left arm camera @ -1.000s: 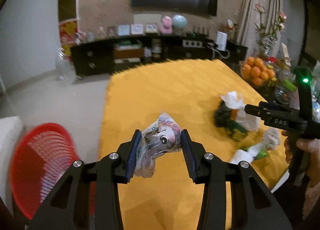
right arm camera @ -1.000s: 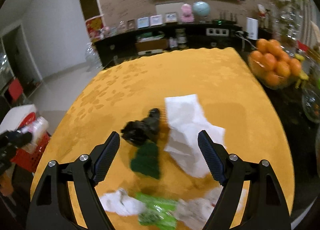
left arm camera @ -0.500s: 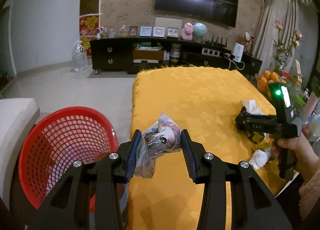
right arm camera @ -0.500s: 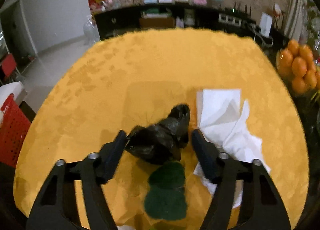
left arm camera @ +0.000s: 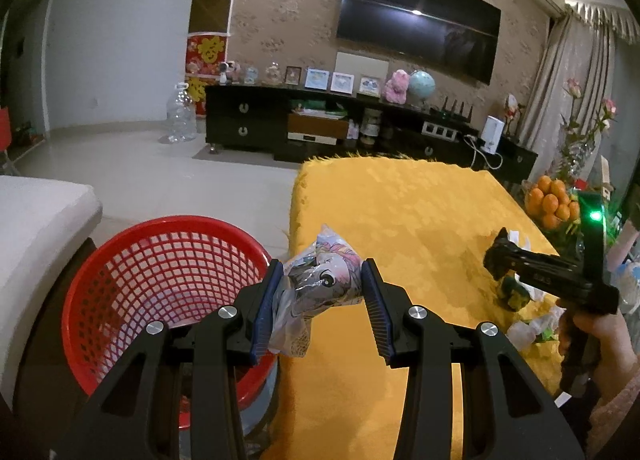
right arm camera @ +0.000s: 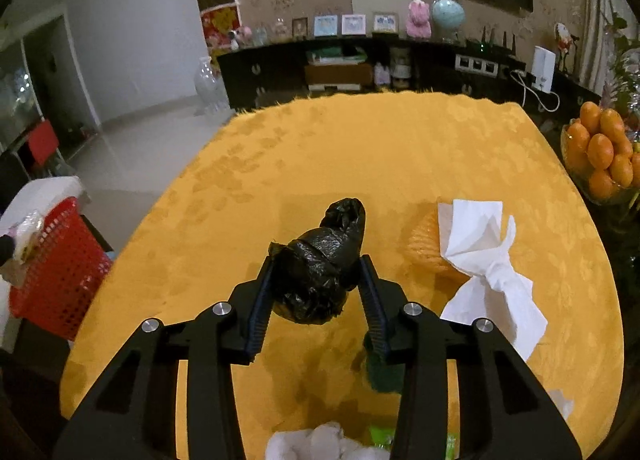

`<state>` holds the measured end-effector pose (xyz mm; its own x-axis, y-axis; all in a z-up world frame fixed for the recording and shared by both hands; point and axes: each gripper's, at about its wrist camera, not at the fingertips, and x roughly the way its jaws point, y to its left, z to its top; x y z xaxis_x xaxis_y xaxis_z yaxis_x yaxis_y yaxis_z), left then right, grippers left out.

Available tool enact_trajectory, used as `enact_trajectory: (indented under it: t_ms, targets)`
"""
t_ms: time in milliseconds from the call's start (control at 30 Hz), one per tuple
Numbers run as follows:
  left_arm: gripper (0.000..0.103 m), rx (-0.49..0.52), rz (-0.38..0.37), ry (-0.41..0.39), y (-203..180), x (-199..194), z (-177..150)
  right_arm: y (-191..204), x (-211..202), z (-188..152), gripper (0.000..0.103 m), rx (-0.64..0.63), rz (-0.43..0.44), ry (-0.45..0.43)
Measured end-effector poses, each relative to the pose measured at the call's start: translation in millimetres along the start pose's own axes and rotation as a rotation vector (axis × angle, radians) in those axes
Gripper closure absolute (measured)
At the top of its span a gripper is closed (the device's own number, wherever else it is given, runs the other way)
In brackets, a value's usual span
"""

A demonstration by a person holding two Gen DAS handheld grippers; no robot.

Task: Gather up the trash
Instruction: 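Carry the wrapper and black bag over the red wastebasket with both grippers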

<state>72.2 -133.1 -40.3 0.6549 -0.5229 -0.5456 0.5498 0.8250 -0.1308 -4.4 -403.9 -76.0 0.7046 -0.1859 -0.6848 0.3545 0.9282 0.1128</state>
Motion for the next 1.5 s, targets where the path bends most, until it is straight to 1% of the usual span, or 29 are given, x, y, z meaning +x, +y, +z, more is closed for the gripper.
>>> enact_trajectory:
  t_ms: [133, 267, 367, 433, 533, 633, 700, 767, 867, 1000, 1067, 1133, 1333, 1500]
  targets:
    - [0.064, 0.006, 0.015, -0.018, 1, -5, 6, 4, -12, 2, 0.063, 0.043, 0.032, -0.021]
    - [0.064, 0.004, 0.025, -0.014, 8, -5, 13, 10, -14, 5, 0.063, 0.044, 0.040, -0.028]
    - [0.064, -0.007, 0.049, 0.014, 23, -3, 20, 13, -9, 4, 0.063, 0.048, 0.046, -0.011]
    - [0.064, 0.020, 0.083, 0.026, 32, -3, 27, 17, -5, 3, 0.063, 0.043, 0.049, 0.002]
    - [0.064, 0.030, 0.116, 0.022, 48, -10, 36, 24, -6, -3, 0.063, 0.033, 0.063, 0.020]
    - [0.064, 0.002, 0.153, 0.008, 67, -18, 41, 34, -13, -10, 0.063, -0.010, 0.061, 0.019]
    - [0.064, -0.031, 0.164, 0.001, 79, -24, 41, 42, -13, -8, 0.063, -0.028, 0.052, 0.022]
    - [0.064, -0.044, 0.187, 0.005, 87, -28, 40, 58, -16, -3, 0.063, -0.046, 0.078, 0.020]
    - [0.064, -0.069, 0.198, 0.019, 98, -32, 35, 93, -25, 11, 0.063, -0.114, 0.131, 0.003]
    - [0.064, -0.105, 0.210, 0.055, 112, -30, 30, 142, -33, 34, 0.063, -0.168, 0.250, 0.003]
    - [0.064, -0.123, 0.212, 0.074, 119, -27, 27, 159, -33, 42, 0.063, -0.190, 0.286, 0.011]
    - [0.064, -0.123, 0.215, 0.096, 122, -22, 25, 177, -31, 49, 0.063, -0.209, 0.327, 0.025]
    - [0.063, -0.124, 0.201, 0.119, 127, -18, 24, 223, -22, 62, 0.062, -0.265, 0.425, 0.081]
    - [0.059, -0.133, 0.191, 0.148, 135, -12, 21, 246, -11, 63, 0.062, -0.304, 0.466, 0.123]
